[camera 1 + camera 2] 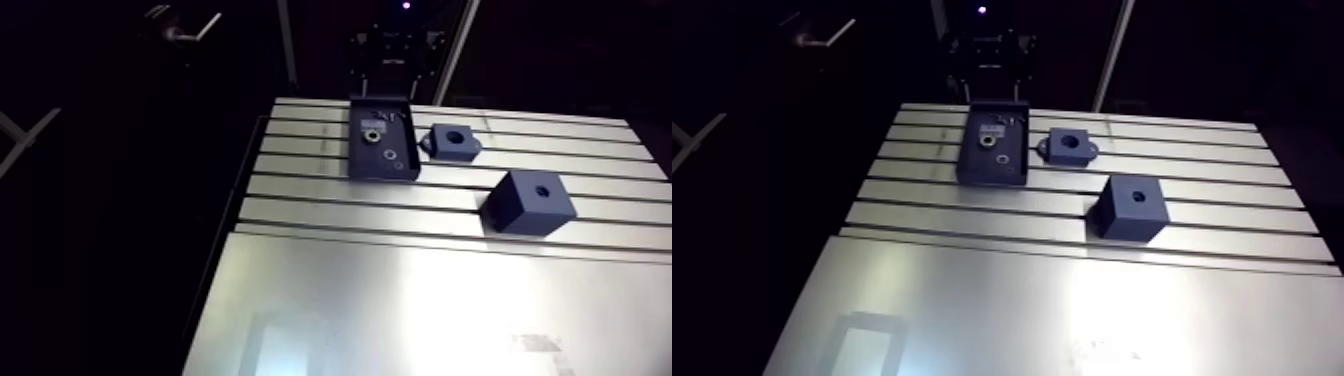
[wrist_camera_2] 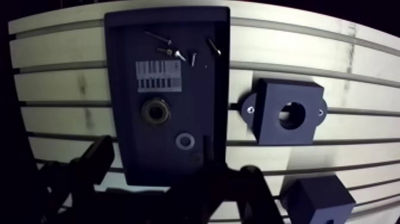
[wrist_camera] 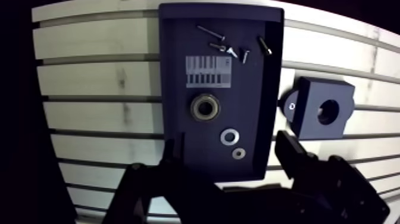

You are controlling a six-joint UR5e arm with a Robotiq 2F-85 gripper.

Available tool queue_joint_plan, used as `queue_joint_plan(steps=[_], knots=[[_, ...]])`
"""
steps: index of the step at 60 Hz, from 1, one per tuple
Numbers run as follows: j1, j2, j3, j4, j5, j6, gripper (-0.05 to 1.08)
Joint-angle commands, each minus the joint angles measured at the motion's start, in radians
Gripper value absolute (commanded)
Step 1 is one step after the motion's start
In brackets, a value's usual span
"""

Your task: Pick up the bearing and press it into the housing until flush.

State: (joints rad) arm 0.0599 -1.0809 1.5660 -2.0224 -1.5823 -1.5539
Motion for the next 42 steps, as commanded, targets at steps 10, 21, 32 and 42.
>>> queue_joint_plan(steps=[10,21,32,42], knots=[[0.024,0.034,0.013,-0.022,0.002,-0.002,0.27],[0.031,0.048,0.022,-0.040,0.002,-0.002,0.31],[0.031,0.054,0.029,-0.045,0.001,-0.001,0.33],[0.031,0.067,0.030,-0.061,-0.002,-0.005,0.34]])
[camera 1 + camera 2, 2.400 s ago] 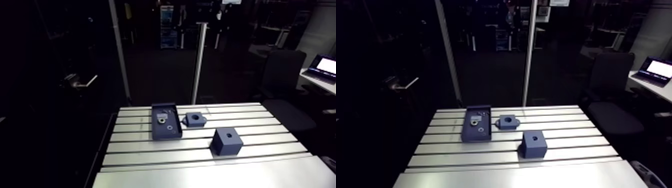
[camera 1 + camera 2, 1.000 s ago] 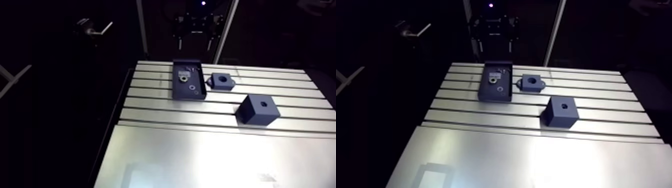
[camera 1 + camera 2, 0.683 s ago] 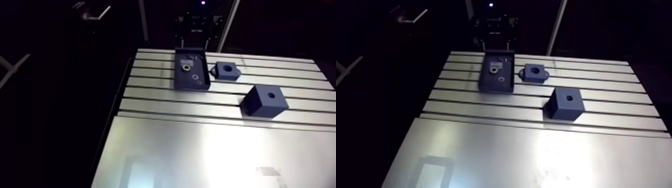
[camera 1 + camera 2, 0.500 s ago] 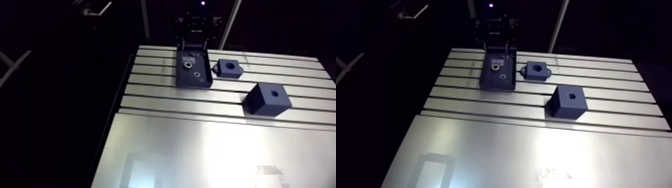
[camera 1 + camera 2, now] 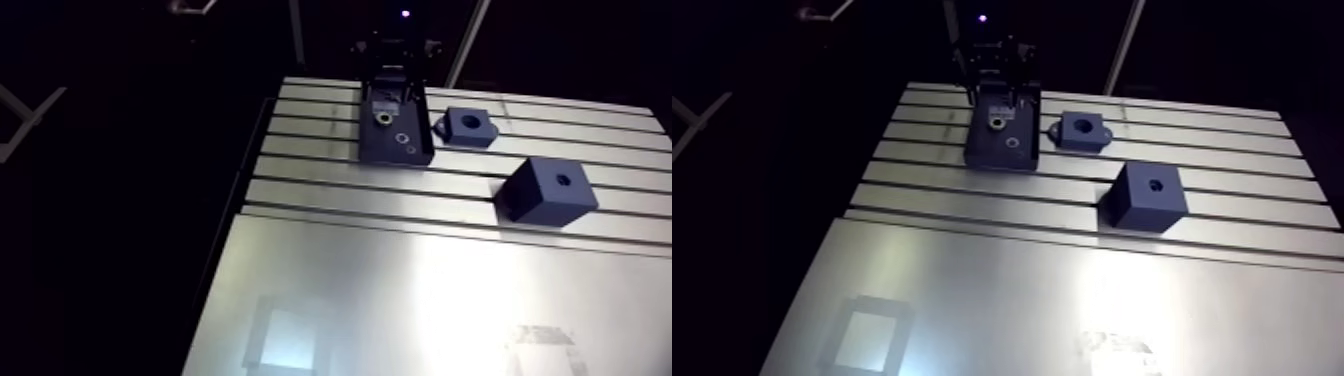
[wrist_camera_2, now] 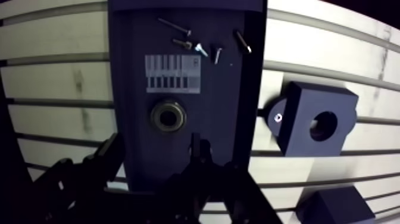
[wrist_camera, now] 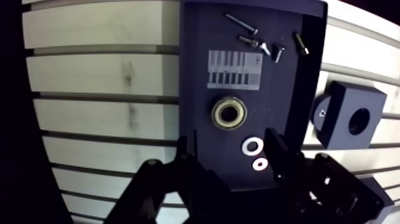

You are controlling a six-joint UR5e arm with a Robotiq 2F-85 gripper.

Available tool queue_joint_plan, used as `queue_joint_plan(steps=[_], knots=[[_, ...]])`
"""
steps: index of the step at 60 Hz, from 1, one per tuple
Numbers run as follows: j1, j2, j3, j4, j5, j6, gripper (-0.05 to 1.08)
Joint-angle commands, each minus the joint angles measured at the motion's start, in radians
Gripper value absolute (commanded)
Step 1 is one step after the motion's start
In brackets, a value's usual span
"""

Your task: Pick up the bearing and press it into the housing until flush.

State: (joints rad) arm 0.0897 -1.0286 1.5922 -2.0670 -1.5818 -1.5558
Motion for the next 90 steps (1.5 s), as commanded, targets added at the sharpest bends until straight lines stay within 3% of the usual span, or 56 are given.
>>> queue_joint_plan(steps=[1,90], knots=[[0.001,0.015,0.004,-0.017,-0.002,-0.003,0.34],[-0.013,0.055,0.021,-0.055,0.000,-0.016,0.36]])
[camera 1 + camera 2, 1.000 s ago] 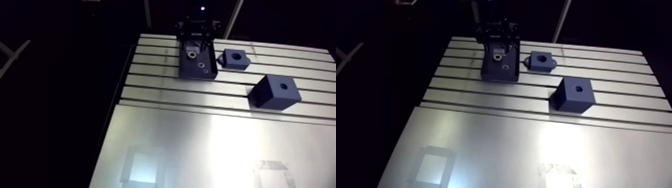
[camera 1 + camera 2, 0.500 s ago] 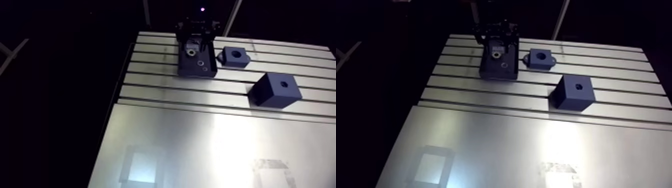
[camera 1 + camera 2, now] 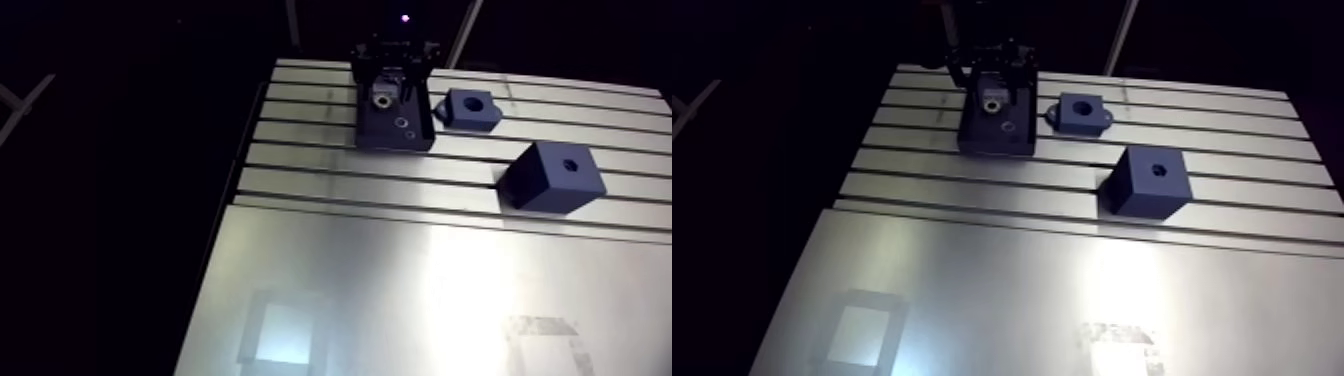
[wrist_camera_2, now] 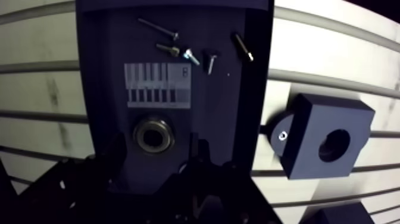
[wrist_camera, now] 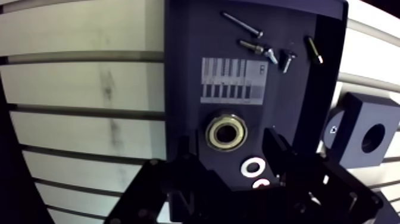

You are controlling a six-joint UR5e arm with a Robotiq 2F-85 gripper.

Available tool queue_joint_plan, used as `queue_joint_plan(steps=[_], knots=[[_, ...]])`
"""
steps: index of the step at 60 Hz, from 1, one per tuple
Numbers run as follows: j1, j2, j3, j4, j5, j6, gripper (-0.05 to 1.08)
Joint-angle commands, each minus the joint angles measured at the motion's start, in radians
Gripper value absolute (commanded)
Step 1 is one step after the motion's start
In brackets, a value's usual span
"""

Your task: Pick up the bearing and press it into the housing until flush.

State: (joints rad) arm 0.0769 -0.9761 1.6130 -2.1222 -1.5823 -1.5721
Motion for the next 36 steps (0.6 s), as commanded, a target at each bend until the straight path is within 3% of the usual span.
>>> queue_joint_plan(steps=[1,36], knots=[[0.000,0.004,-0.001,0.000,0.000,-0.001,0.37],[0.000,0.005,-0.003,0.000,0.000,-0.001,0.43]])
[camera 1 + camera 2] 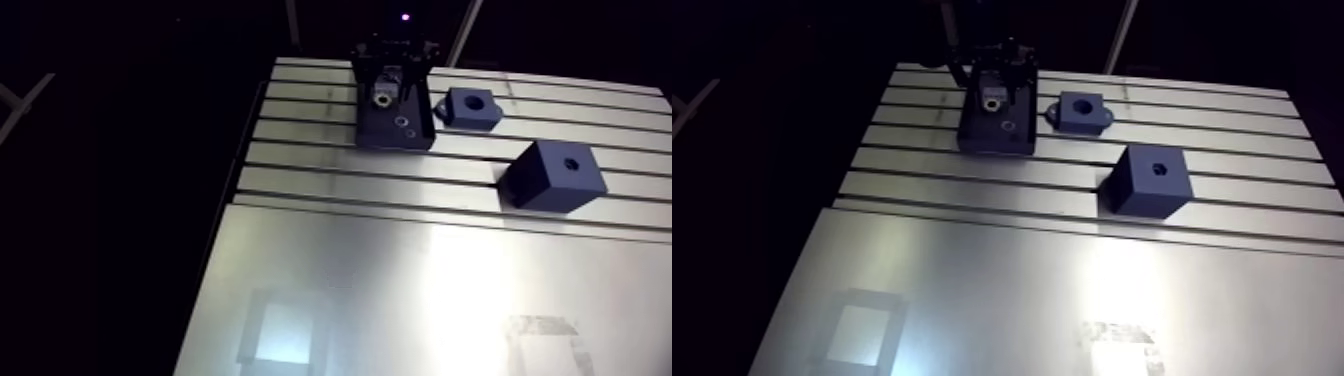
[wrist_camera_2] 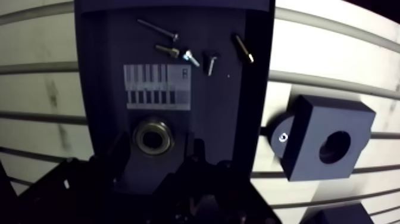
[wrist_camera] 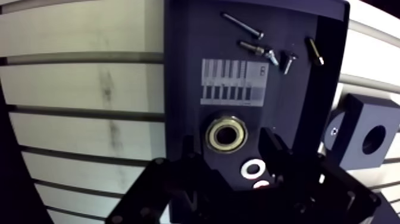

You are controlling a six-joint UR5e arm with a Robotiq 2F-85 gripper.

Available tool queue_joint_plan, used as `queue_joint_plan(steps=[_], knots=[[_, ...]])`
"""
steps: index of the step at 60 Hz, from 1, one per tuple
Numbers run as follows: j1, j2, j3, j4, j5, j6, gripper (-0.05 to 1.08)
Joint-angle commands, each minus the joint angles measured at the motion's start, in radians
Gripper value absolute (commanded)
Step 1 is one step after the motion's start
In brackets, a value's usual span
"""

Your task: Pick up the bearing and press it into the housing until flush.

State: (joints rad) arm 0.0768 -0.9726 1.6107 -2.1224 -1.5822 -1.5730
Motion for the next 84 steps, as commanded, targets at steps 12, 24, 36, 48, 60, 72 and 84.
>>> queue_joint_plan(steps=[12,24,36,48,60,72,84], knots=[[0.000,0.001,-0.002,0.000,0.000,0.000,0.44],[-0.002,0.006,-0.004,0.000,0.000,0.000,0.44],[-0.003,0.007,-0.004,0.000,0.001,0.000,0.45],[-0.003,0.007,-0.005,0.000,0.001,0.000,0.47],[-0.003,0.006,-0.005,0.000,0.001,0.000,0.49],[-0.003,0.006,-0.005,0.000,0.001,0.000,0.51],[-0.003,0.007,-0.004,0.000,0.001,0.000,0.53]])
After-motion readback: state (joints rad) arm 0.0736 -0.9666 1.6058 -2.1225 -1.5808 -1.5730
